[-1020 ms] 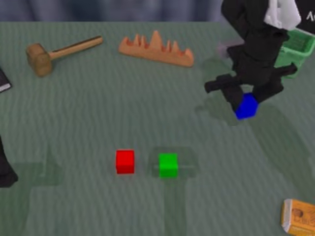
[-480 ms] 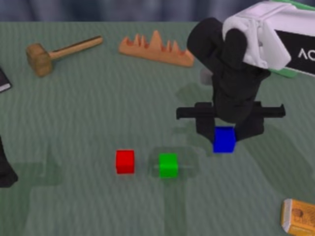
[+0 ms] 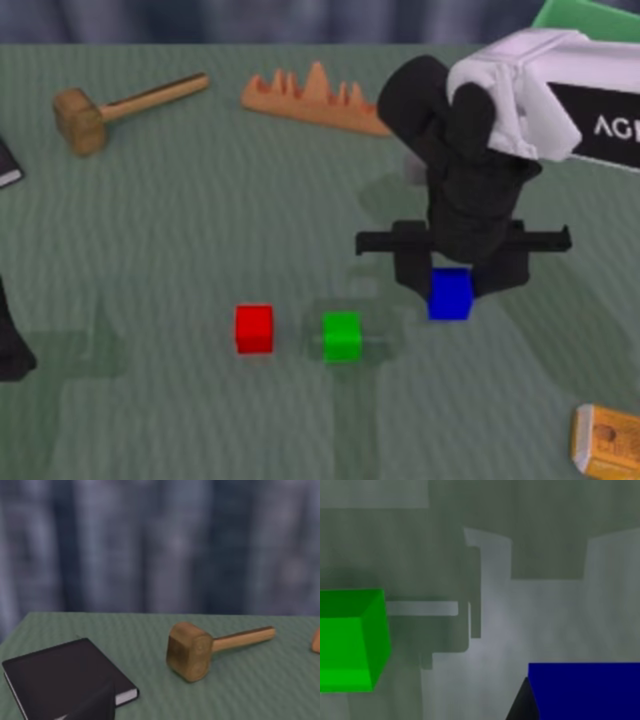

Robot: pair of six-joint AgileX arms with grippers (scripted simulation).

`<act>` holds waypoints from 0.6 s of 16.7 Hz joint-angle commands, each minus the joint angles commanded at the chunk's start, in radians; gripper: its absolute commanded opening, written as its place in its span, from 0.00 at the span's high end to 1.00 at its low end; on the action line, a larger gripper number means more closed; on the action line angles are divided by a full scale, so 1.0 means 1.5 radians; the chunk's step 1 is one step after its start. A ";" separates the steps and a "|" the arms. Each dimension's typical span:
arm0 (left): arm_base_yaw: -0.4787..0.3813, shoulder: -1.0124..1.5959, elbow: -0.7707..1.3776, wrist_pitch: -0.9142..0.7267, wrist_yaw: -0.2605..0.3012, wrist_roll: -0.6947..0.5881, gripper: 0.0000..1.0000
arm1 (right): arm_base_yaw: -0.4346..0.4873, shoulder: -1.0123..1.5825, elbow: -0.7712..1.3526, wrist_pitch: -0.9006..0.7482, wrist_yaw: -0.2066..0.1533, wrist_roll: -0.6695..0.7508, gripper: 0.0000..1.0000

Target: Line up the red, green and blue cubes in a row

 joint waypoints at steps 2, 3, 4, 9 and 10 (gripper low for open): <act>0.000 0.000 0.000 0.000 0.000 0.000 0.00 | 0.002 0.017 -0.034 0.058 0.000 0.001 1.00; 0.000 0.000 0.000 0.000 0.000 0.000 0.00 | 0.002 0.025 -0.051 0.084 0.001 0.002 1.00; 0.000 0.000 0.000 0.000 0.000 0.000 0.00 | 0.003 0.032 -0.065 0.103 0.002 0.003 1.00; 0.000 0.000 0.000 0.000 0.000 0.000 0.00 | 0.003 0.039 -0.079 0.119 0.003 0.004 1.00; 0.000 0.000 0.000 0.000 0.000 0.000 0.00 | 0.003 0.039 -0.079 0.119 0.003 0.004 0.92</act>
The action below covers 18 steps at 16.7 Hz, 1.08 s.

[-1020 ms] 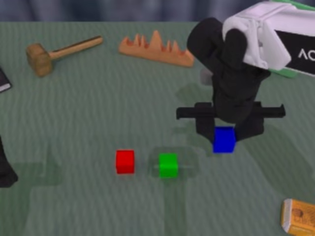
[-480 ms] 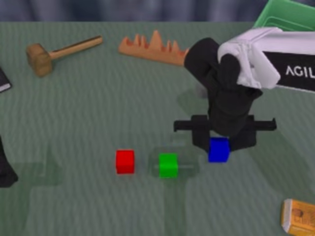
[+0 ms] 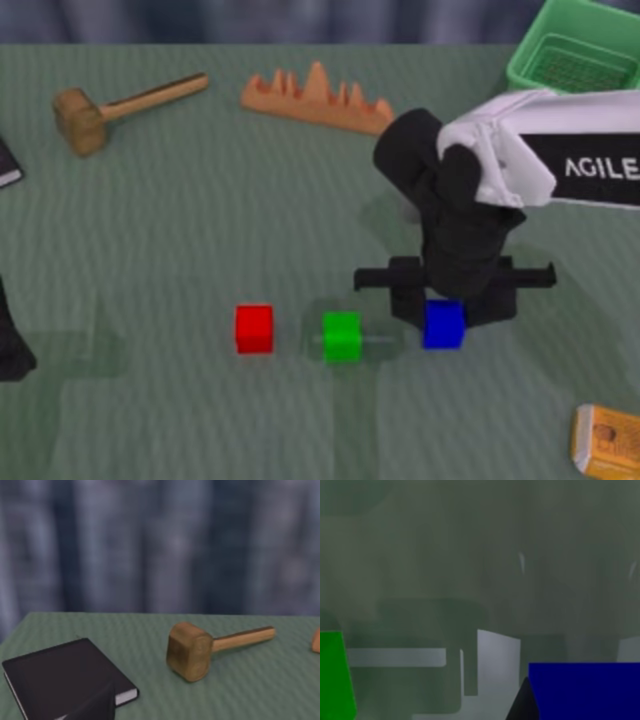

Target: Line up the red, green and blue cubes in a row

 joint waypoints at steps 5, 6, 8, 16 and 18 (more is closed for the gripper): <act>0.000 0.000 0.000 0.000 0.000 0.000 0.00 | 0.000 0.000 0.000 0.000 0.000 0.000 0.55; 0.000 0.000 0.000 0.000 0.000 0.000 0.00 | 0.000 0.000 0.000 0.000 0.000 0.000 0.47; 0.000 0.000 0.000 0.000 0.000 0.000 0.00 | 0.000 0.000 0.000 0.000 0.000 0.000 0.32; 0.000 0.000 0.000 0.000 0.000 0.000 0.00 | 0.000 0.000 0.000 0.000 0.000 0.000 0.00; 0.000 0.000 0.000 0.000 0.000 0.000 0.00 | 0.000 0.000 0.000 0.000 0.000 0.000 0.00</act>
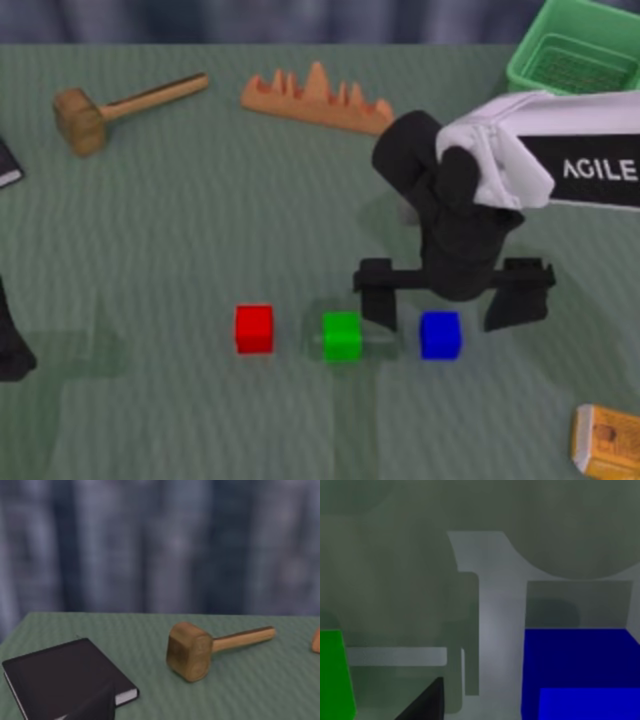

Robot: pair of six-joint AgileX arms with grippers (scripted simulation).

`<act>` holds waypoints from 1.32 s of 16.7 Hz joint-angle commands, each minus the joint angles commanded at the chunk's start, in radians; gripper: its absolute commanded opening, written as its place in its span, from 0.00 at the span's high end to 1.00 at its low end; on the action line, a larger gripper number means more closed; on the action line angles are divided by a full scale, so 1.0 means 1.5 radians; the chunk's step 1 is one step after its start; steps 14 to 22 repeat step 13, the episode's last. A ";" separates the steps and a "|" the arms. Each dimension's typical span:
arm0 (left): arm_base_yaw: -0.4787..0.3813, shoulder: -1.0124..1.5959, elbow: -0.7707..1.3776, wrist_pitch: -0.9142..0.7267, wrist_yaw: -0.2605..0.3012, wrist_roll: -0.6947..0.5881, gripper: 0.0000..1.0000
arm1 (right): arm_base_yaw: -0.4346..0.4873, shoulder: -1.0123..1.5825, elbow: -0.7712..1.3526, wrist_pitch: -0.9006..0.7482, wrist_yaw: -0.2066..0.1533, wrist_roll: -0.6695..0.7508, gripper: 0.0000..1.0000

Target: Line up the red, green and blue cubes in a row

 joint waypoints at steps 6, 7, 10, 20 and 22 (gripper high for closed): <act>0.000 0.000 0.000 0.000 0.000 0.000 0.00 | 0.002 -0.010 0.021 -0.028 -0.001 0.000 0.00; 0.000 0.000 0.000 0.000 0.000 0.000 0.00 | 0.003 -0.018 0.036 -0.050 -0.001 0.000 0.00; 0.000 0.000 0.000 0.000 0.000 0.000 0.00 | 0.006 -0.045 0.081 -0.132 -0.001 0.001 0.00; 0.000 0.000 0.000 0.000 0.000 0.000 0.00 | 0.007 -0.063 0.103 -0.165 0.000 0.001 0.00; 0.000 0.000 0.000 0.000 0.000 0.000 0.00 | 0.007 -0.063 0.103 -0.165 0.000 0.001 0.00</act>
